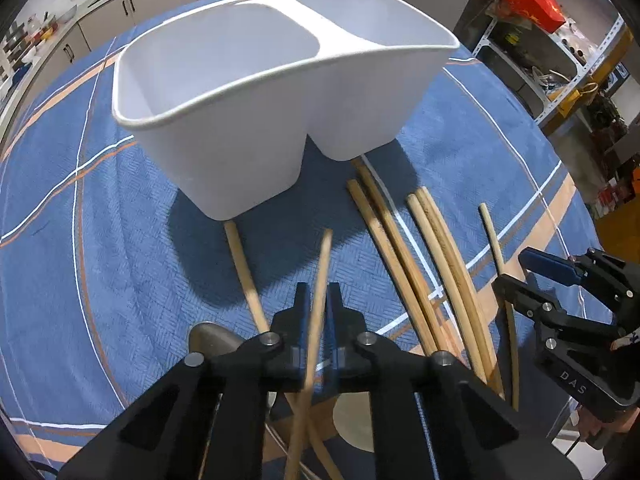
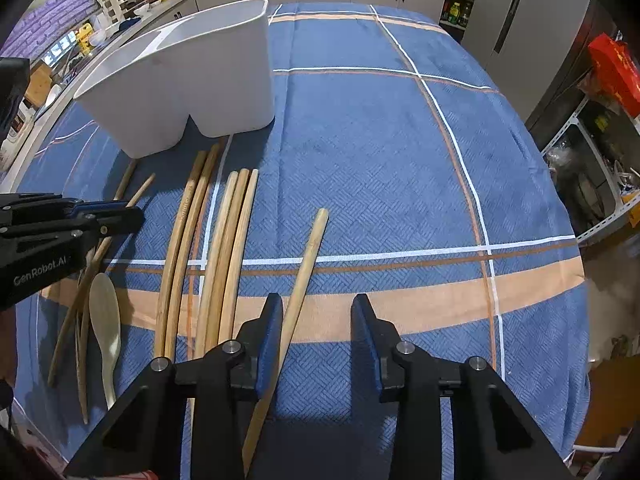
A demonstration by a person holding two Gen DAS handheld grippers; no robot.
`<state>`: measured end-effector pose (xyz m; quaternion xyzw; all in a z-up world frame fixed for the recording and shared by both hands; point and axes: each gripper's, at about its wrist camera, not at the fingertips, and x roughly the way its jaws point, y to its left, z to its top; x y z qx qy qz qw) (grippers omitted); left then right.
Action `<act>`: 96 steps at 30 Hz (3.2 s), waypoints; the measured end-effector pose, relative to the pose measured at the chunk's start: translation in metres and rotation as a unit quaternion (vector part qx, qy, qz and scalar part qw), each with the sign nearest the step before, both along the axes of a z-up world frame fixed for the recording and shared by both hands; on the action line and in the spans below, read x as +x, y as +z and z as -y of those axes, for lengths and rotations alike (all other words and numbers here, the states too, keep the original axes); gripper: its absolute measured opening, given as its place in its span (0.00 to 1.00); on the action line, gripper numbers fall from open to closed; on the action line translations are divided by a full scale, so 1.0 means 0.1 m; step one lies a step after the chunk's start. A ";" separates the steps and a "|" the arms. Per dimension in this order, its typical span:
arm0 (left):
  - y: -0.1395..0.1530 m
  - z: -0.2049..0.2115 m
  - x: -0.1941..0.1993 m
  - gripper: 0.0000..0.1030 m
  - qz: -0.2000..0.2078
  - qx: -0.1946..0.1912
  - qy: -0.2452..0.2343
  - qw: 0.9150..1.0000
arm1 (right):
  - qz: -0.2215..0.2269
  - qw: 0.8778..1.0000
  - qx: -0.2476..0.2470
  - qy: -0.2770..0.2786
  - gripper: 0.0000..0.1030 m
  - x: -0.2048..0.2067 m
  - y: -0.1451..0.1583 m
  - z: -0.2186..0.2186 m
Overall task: Organize utensils
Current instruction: 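Close the left tool on a wooden chopstick while the right tool grasps another chopstick, then lift both held chopsticks upright and carry them above the white holder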
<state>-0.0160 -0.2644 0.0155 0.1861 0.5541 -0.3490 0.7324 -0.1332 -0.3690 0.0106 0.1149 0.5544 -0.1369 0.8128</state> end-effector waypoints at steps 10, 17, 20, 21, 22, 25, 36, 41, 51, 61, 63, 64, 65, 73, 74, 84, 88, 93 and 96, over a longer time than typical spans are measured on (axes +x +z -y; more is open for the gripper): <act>0.20 -0.23 -0.04 0.05 -0.012 -0.048 0.037 0.998 | 0.051 0.993 0.104 -0.038 0.07 -0.05 -0.03 0.32; 0.51 -0.53 -0.17 0.05 0.002 -0.091 0.056 0.994 | 0.109 0.985 0.126 -0.051 0.06 -0.31 0.15 0.37; 0.63 -0.61 -0.28 0.05 0.009 -0.106 0.063 0.992 | 0.132 0.981 0.130 -0.050 0.06 -0.40 0.26 0.33; 0.67 -0.66 -0.33 0.05 0.013 -0.113 0.066 0.991 | 0.139 0.981 0.130 -0.049 0.06 -0.43 0.31 0.32; 0.70 -0.66 -0.36 0.05 0.015 -0.117 0.068 0.991 | 0.144 0.980 0.129 -0.048 0.06 -0.44 0.36 0.29; 0.79 -0.67 -0.49 0.05 0.022 -0.137 0.076 0.987 | 0.165 0.977 0.129 -0.040 0.06 -0.55 0.48 0.25; 1.24 -0.97 -1.00 0.05 0.082 -0.191 0.096 0.973 | 0.231 0.966 0.114 -0.010 0.06 -0.93 0.93 0.06; 1.44 -1.05 -1.20 0.05 0.116 -0.207 0.104 0.966 | 0.253 0.962 0.107 -0.001 0.06 -1.06 1.08 0.01; 1.72 -1.16 -1.35 0.05 0.155 -0.231 0.117 0.953 | 0.283 0.954 0.100 0.015 0.06 -1.16 1.32 -0.01; 2.05 -1.18 -1.19 0.05 0.190 -0.254 0.130 0.939 | 0.317 0.945 0.081 0.023 0.05 -1.15 1.65 0.02; 2.13 -1.16 -1.15 0.05 0.200 -0.258 0.131 0.936 | 0.324 0.943 0.075 0.025 0.05 -1.13 1.73 0.03; 2.17 -1.16 -1.13 0.05 0.206 -0.260 0.131 0.934 | 0.327 0.942 0.074 0.025 0.05 -1.11 1.77 0.04; 2.22 -1.14 -1.08 0.05 0.213 -0.262 0.131 0.932 | 0.330 0.941 0.073 0.025 0.05 -1.09 1.81 0.06; 2.56 -1.04 -0.67 0.05 0.246 -0.281 0.150 0.915 | 0.351 0.933 0.069 0.027 0.01 -0.78 2.16 0.18; 2.59 -1.03 -0.59 0.05 0.245 -0.287 0.152 0.913 | 0.353 0.933 0.066 0.028 0.01 -0.73 2.19 0.19; 2.44 -0.91 -0.16 0.05 0.216 -0.292 0.150 0.920 | 0.217 0.971 0.096 0.012 0.43 -0.08 1.32 0.51; 2.24 -0.91 -0.05 0.05 0.183 -0.292 0.149 0.927 | 0.118 0.987 0.103 -0.025 0.43 0.18 0.52 0.69; 1.96 -0.98 -0.03 0.05 0.140 -0.298 0.142 0.934 | 0.058 0.992 0.084 -0.070 0.43 0.34 0.00 0.87; 1.81 -0.96 -0.04 0.05 0.123 -0.293 0.139 0.938 | 0.050 0.993 0.062 -0.082 0.43 0.46 -0.03 0.93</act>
